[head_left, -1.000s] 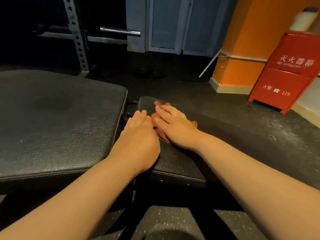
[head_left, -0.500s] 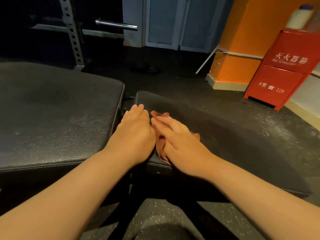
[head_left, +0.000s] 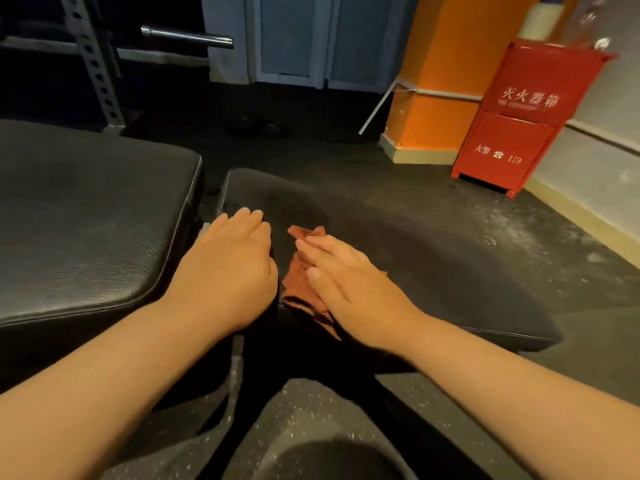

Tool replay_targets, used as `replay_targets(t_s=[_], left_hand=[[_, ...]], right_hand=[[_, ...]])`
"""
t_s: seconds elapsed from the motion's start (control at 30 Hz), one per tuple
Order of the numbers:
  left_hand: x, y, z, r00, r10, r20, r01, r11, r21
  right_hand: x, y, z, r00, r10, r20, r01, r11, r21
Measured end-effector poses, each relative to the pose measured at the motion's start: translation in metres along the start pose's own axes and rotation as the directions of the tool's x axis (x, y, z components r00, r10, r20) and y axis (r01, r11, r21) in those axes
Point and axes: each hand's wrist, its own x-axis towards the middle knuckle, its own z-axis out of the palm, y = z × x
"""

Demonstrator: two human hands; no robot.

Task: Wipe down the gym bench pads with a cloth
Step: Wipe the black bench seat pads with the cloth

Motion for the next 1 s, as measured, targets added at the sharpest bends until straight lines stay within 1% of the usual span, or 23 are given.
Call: replay_targets(t_s=[0.13,0.17,0.23,0.27,0.3,0.33,0.37,0.4,0.47,0.5,0.53,0.57,0.6,0.63,0.67,0.73,0.77,0.8,0.83,0.87,0.9,0.93,1.0], left_hand=[[-0.001,0.008,-0.001,1.000,0.008,-0.030,-0.005,0.996,0.085],[-0.002,0.009,-0.001,0.999,0.012,-0.043,-0.008,0.995,0.101],[-0.003,0.011,0.000,0.999,0.013,-0.043,-0.007,0.990,0.140],[-0.003,0.013,0.001,0.999,0.015,-0.034,-0.009,0.986,0.165],[-0.004,0.015,0.001,1.000,0.015,-0.014,-0.012,0.982,0.187],[-0.005,0.017,0.002,1.000,0.018,0.006,-0.019,0.978,0.206],[-0.005,0.018,0.002,0.999,0.021,0.025,-0.026,0.975,0.222],[-0.006,0.017,0.004,0.999,0.029,0.034,-0.036,0.973,0.228],[-0.006,0.015,0.004,0.999,0.034,0.037,-0.041,0.974,0.223],[-0.007,0.014,0.004,0.999,0.036,0.035,-0.043,0.974,0.222],[-0.007,0.013,0.004,0.999,0.040,0.031,-0.046,0.972,0.228],[-0.007,0.014,0.005,0.999,0.039,0.027,-0.045,0.969,0.244],[-0.007,0.016,0.005,0.999,0.037,0.025,-0.042,0.965,0.259],[-0.007,0.018,0.006,0.999,0.030,0.028,-0.037,0.963,0.268],[-0.006,0.020,0.006,0.999,0.026,0.028,-0.032,0.963,0.269],[-0.006,0.022,0.006,1.000,0.020,0.021,-0.025,0.963,0.268],[-0.006,0.023,0.006,1.000,0.016,0.023,-0.021,0.966,0.257],[-0.006,0.024,0.006,1.000,0.013,0.023,-0.019,0.969,0.248],[-0.006,0.025,0.006,1.000,0.005,0.027,-0.011,0.971,0.241],[-0.006,0.025,0.007,1.000,-0.001,0.023,-0.005,0.973,0.232],[-0.007,0.026,0.007,1.000,-0.010,0.015,0.007,0.977,0.215],[-0.008,0.026,0.007,1.000,-0.023,-0.003,0.023,0.986,0.167],[-0.010,0.027,0.006,0.990,-0.106,-0.091,0.104,0.994,-0.030]], right_hand=[[-0.029,0.075,-0.021,0.985,0.167,-0.034,-0.171,0.974,-0.150],[-0.029,0.085,-0.026,0.967,0.253,-0.010,-0.250,0.947,-0.202],[-0.016,0.083,-0.033,0.902,0.429,0.041,-0.404,0.874,-0.268],[-0.005,0.069,-0.032,0.901,0.429,0.066,-0.391,0.868,-0.305],[0.005,0.048,-0.028,0.938,0.339,0.075,-0.298,0.897,-0.328],[0.013,0.026,-0.020,0.976,0.201,0.081,-0.160,0.922,-0.353],[0.016,0.004,-0.012,0.994,0.070,0.087,-0.040,0.948,-0.316],[0.016,-0.013,-0.009,0.996,-0.009,0.086,0.028,0.975,-0.221],[0.017,-0.008,-0.008,0.994,-0.046,0.100,0.045,0.999,0.003],[0.016,0.006,-0.012,0.994,-0.020,0.108,0.013,0.998,0.064],[0.013,0.027,-0.016,0.993,0.050,0.104,-0.063,0.989,0.132],[0.009,0.048,-0.023,0.981,0.180,0.075,-0.192,0.959,0.208],[0.002,0.070,-0.033,0.935,0.353,0.042,-0.346,0.876,0.337],[-0.003,0.090,-0.041,0.875,0.485,0.020,-0.441,0.777,0.450],[-0.009,0.108,-0.047,0.803,0.596,0.000,-0.520,0.701,0.489],[-0.005,0.130,-0.050,0.681,0.731,-0.035,-0.692,0.658,0.297],[0.005,0.124,-0.049,0.682,0.729,-0.048,-0.719,0.681,0.138],[0.019,0.112,-0.045,0.746,0.664,-0.046,-0.666,0.744,-0.062],[0.035,0.093,-0.038,0.837,0.547,-0.017,-0.535,0.812,-0.234],[0.053,0.073,-0.029,0.904,0.428,0.028,-0.399,0.864,-0.307],[0.070,0.046,-0.019,0.954,0.294,0.060,-0.270,0.928,-0.258],[0.084,0.021,-0.009,0.985,0.166,0.053,-0.157,0.978,-0.139],[0.101,-0.024,0.004,0.998,-0.002,0.059,-0.005,0.994,0.113]])
